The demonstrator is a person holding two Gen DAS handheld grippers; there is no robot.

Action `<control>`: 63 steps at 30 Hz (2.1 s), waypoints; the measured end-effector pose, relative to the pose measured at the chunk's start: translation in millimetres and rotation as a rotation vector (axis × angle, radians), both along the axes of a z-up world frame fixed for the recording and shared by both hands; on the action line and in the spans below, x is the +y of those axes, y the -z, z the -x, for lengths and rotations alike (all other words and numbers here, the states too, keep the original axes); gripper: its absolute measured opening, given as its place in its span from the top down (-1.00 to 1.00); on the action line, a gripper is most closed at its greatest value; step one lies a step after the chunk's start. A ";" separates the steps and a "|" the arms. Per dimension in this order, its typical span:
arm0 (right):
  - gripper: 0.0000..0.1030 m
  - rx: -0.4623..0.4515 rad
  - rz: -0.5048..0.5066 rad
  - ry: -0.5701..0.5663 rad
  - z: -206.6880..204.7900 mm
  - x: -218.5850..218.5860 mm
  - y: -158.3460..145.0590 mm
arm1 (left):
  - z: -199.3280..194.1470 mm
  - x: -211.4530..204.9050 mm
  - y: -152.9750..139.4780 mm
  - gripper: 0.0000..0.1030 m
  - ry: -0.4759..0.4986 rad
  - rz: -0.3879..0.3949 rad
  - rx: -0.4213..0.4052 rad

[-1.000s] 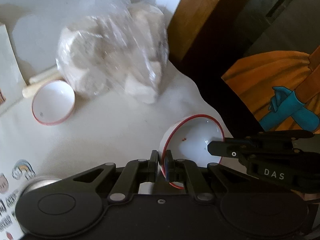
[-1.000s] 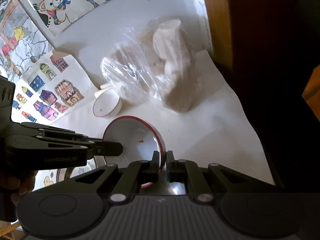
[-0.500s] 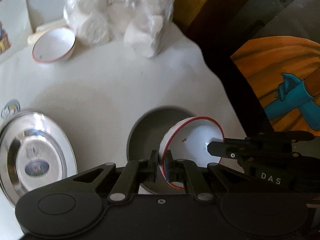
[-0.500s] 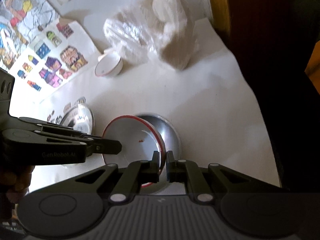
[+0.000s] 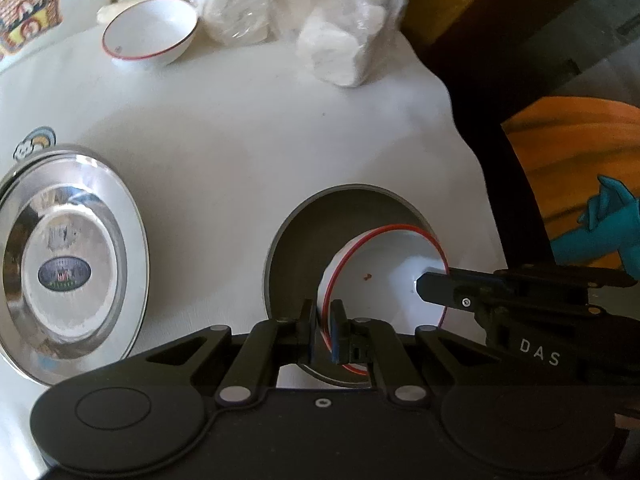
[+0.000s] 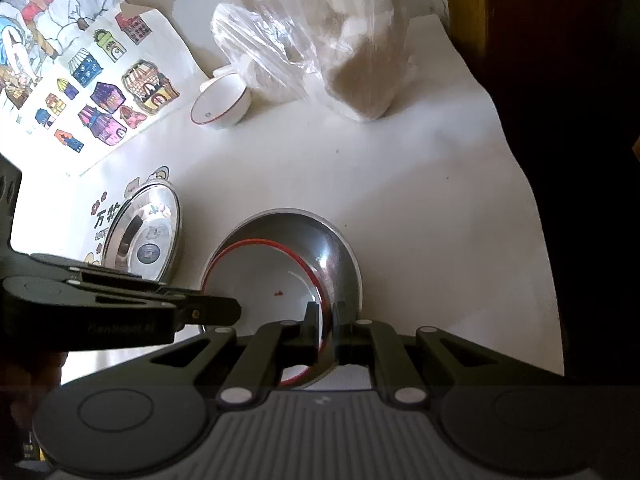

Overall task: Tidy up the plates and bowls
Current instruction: 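Lower the red-rimmed bowl into the small steel bowl and open both grippers, then move both tools to the second red-rimmed white bowl beside the plastic bag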

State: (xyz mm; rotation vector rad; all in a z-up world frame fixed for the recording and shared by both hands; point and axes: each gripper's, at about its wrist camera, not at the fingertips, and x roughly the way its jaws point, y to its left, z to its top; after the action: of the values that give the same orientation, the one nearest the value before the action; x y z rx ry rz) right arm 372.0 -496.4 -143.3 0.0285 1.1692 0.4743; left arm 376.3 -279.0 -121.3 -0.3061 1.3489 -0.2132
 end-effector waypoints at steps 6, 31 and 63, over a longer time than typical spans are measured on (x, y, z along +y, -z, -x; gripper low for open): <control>0.87 0.016 0.024 -0.032 -8.3 6.1 4.3 | -0.1 1.8 5.4 0.87 -0.043 -0.013 0.015; 0.67 -0.024 -0.012 -0.010 -12.6 3.8 -12.9 | -2.6 25.2 -18.4 0.66 -0.101 -0.006 -0.038; -1.00 -0.175 -0.179 0.228 -40.6 89.6 -35.5 | -81.6 200.3 -19.7 -0.99 -0.211 -0.144 -0.171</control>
State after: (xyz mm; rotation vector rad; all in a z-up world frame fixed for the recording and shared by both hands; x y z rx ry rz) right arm 412.6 -406.8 -107.8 0.2671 0.9362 0.3701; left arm 457.8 -78.7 -101.6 -0.2994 1.1474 0.0337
